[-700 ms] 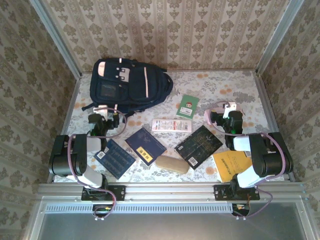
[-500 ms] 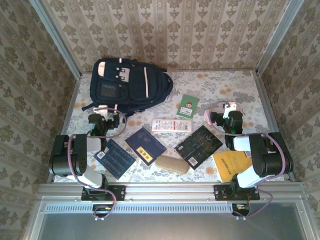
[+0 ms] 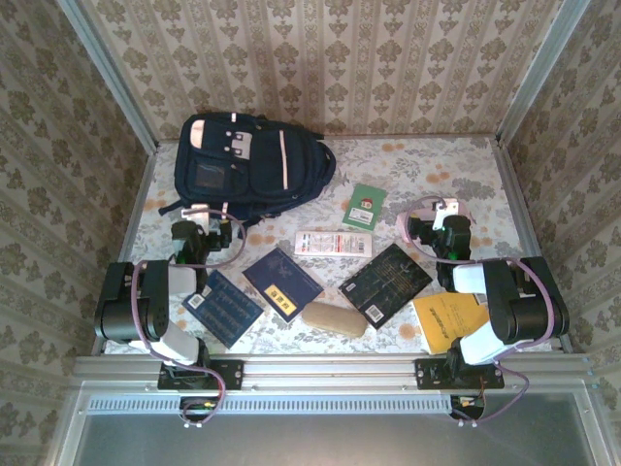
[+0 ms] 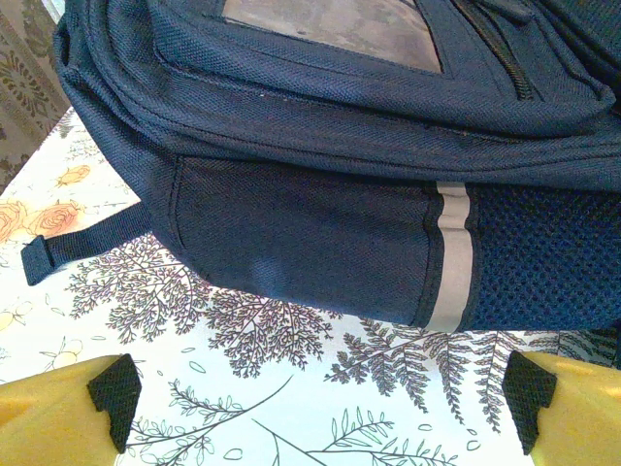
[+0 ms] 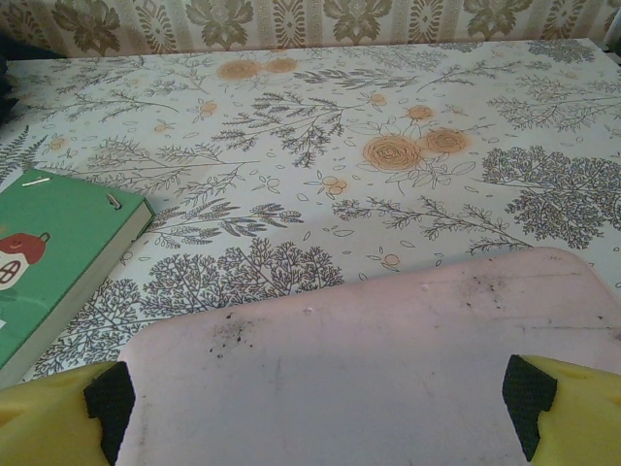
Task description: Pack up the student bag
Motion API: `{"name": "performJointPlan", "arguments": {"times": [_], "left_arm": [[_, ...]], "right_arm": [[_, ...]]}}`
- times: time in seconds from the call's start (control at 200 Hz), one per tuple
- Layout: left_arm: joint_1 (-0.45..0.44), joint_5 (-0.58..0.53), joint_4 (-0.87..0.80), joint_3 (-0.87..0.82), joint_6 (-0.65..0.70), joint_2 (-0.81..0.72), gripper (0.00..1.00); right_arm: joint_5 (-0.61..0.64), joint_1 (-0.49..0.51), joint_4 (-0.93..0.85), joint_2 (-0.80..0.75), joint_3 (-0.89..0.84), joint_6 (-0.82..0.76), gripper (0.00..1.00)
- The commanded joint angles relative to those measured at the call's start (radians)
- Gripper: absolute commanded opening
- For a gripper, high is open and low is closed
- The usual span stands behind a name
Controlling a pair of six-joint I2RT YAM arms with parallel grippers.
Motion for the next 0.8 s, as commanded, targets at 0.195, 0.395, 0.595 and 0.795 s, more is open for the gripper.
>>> {"name": "performJointPlan", "arguments": {"times": [0.195, 0.395, 0.595, 0.795], "left_arm": [[0.004, -0.017, -0.003, 0.013, 0.007, -0.048, 1.00], [-0.032, -0.074, -0.339, 0.075, 0.014, -0.383, 1.00], [-0.228, -0.087, -0.695, 0.241, -0.036, -0.698, 1.00], [-0.610, -0.269, -1.075, 0.468, -0.054, -0.741, 1.00]], "right_arm": [[-0.017, -0.005, 0.014, -0.008, 0.010, -0.012, 1.00], [0.064, 0.060, -0.390, -0.358, 0.133, -0.031, 1.00], [0.067, 0.267, -0.644, -0.647, 0.254, 0.066, 1.00], [0.291, 0.510, -1.083, -0.696, 0.519, 0.113, 1.00]]}}
